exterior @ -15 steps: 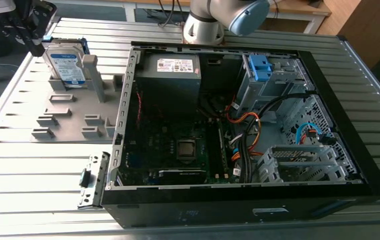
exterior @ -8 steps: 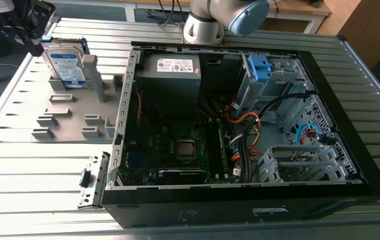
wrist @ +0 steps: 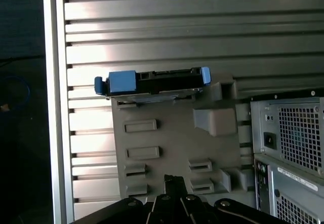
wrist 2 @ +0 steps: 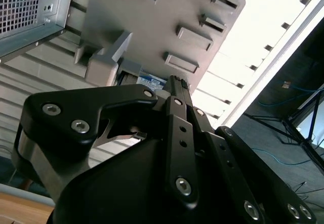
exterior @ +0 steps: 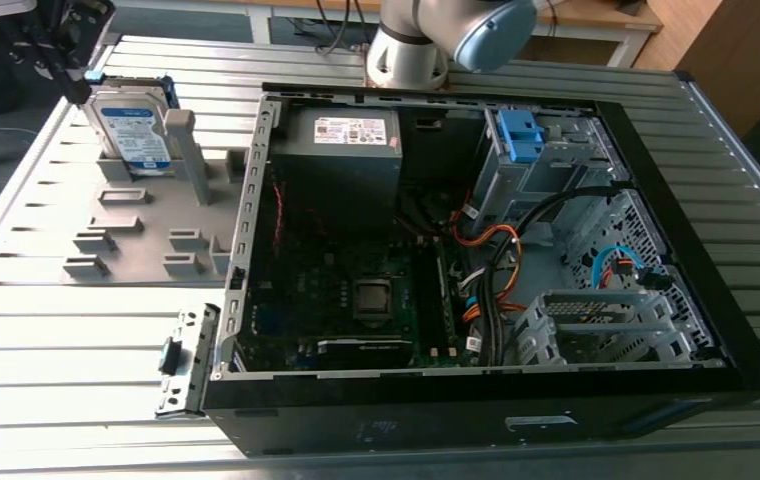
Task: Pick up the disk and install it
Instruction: 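Reach for the disk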
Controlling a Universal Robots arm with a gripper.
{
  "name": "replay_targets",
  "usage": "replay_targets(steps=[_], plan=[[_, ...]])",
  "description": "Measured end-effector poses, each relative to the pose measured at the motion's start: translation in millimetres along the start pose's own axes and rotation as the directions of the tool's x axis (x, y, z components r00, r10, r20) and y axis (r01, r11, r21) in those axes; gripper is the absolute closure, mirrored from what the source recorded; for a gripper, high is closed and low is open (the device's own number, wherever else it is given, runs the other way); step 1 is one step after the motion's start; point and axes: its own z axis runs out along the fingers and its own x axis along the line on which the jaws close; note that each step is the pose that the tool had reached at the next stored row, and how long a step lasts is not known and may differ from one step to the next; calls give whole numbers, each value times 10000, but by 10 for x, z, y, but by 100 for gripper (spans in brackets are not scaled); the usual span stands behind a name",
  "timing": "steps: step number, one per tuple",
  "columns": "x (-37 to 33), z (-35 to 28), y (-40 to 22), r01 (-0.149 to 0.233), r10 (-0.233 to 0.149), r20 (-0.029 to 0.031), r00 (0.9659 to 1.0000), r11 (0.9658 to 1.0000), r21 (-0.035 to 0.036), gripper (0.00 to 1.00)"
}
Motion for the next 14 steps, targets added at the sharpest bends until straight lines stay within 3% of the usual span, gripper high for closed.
replay_targets(steps=[9, 14], plan=[[28, 114, 313, 0, 0, 4, 10000, 10000, 47, 89], [74, 179, 408, -1, 1, 6, 10000, 10000, 49, 89]])
